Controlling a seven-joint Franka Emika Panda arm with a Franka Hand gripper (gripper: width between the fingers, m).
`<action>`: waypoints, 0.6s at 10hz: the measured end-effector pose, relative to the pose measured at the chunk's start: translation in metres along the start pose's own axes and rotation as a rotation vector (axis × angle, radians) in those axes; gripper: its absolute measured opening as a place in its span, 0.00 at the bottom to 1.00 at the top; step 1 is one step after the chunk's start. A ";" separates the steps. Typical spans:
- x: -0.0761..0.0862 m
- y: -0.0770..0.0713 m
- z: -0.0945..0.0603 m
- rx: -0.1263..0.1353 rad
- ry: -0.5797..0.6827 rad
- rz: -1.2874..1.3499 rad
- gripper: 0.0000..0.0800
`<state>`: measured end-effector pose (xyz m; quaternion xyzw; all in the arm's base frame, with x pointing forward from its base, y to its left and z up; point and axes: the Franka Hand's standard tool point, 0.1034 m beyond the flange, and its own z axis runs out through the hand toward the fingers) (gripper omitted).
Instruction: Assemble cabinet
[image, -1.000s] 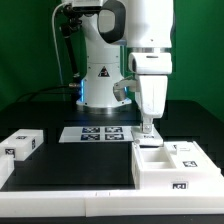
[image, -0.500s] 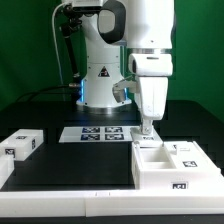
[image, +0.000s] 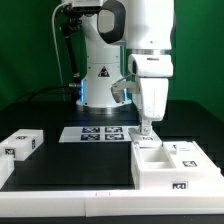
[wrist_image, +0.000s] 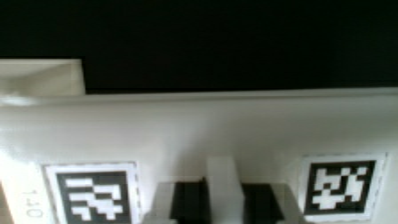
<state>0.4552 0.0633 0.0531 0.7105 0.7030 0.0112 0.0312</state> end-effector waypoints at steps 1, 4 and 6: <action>0.000 0.000 0.000 0.000 0.000 0.000 0.09; 0.000 0.000 0.000 0.015 -0.011 -0.005 0.09; -0.001 0.000 0.000 0.035 -0.025 -0.030 0.09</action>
Offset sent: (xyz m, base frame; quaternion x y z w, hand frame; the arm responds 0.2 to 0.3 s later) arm 0.0169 0.0014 -0.0023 0.0272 -0.0111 -0.0130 0.9995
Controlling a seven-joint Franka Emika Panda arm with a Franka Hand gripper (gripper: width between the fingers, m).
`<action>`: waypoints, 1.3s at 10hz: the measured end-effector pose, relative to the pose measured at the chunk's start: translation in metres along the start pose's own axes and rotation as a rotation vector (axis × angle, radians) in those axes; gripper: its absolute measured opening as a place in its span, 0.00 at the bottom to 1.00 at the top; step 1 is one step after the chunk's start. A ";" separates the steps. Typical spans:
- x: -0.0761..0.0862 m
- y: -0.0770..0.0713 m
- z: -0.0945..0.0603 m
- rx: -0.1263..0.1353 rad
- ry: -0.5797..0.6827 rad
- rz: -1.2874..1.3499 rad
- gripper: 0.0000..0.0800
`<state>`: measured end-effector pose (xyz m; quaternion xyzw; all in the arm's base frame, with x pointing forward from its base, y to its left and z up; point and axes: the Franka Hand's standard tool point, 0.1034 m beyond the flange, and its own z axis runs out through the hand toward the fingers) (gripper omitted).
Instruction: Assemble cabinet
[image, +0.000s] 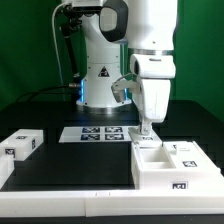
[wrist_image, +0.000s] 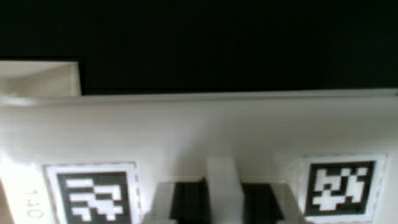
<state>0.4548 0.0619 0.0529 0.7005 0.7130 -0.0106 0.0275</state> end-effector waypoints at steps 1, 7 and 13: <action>-0.001 0.000 0.000 0.007 -0.004 -0.013 0.09; 0.001 0.000 -0.001 0.008 -0.007 -0.019 0.09; -0.001 0.000 -0.002 0.016 -0.015 -0.017 0.09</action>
Offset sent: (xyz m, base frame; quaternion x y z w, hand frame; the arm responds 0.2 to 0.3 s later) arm 0.0081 0.0181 -0.0047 0.0081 0.0211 0.0046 0.9997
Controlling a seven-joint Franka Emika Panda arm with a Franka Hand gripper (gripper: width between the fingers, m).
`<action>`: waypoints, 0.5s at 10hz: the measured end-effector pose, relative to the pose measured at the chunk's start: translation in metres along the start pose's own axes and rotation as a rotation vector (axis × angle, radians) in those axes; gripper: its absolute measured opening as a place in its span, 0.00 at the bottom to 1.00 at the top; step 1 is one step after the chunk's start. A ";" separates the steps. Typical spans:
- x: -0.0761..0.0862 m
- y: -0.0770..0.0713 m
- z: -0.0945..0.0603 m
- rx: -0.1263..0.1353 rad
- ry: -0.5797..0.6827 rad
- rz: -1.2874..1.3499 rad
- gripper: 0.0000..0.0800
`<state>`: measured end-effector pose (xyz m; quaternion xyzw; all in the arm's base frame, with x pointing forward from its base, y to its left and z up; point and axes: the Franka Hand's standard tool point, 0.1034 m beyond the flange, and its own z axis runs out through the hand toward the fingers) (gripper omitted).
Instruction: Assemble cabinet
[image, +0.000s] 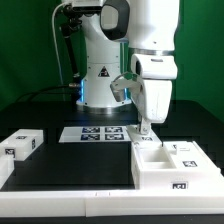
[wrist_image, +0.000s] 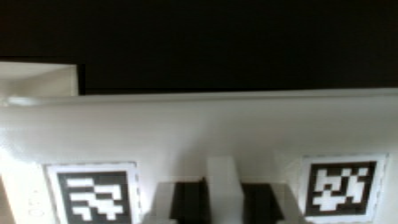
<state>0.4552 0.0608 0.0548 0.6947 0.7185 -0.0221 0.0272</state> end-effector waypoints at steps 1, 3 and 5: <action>-0.001 0.000 0.000 0.005 -0.003 -0.002 0.09; -0.003 -0.001 0.000 0.017 -0.012 -0.017 0.09; -0.003 -0.001 0.000 0.016 -0.012 -0.017 0.09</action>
Offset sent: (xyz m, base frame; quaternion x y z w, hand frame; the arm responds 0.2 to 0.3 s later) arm 0.0130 -0.0040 0.0018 0.0114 -0.0033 -0.0080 0.9999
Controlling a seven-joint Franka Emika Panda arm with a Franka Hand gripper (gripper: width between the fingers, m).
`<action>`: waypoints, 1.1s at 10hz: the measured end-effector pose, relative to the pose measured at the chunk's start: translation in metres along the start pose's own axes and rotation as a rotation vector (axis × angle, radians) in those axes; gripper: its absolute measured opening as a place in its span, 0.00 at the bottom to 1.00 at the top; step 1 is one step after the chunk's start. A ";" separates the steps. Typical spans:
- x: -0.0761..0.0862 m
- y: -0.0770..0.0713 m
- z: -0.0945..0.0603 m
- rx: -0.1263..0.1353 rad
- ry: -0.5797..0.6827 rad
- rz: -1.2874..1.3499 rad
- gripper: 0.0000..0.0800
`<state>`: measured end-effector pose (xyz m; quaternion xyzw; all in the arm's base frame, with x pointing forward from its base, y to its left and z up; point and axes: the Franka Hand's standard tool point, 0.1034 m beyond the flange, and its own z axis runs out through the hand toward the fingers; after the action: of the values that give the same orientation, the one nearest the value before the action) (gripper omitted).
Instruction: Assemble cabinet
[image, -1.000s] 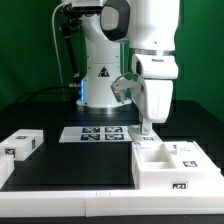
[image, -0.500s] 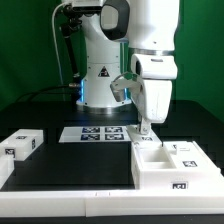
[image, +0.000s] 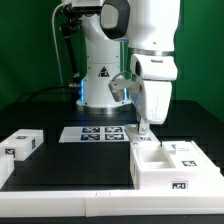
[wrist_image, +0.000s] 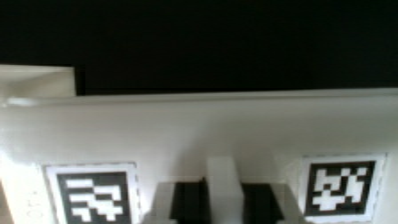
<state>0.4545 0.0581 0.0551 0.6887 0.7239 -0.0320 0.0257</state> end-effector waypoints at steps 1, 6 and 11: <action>0.002 -0.002 0.001 -0.008 0.008 0.000 0.09; 0.005 -0.006 0.001 -0.039 0.031 -0.005 0.09; 0.001 0.000 0.001 -0.023 0.017 0.003 0.09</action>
Offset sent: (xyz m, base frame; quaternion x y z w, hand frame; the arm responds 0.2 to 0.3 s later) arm -0.0132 -0.0018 0.0054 -0.0127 -0.0051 -0.0004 0.9999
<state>0.4548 0.0592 0.0540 0.6898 0.7233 -0.0178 0.0274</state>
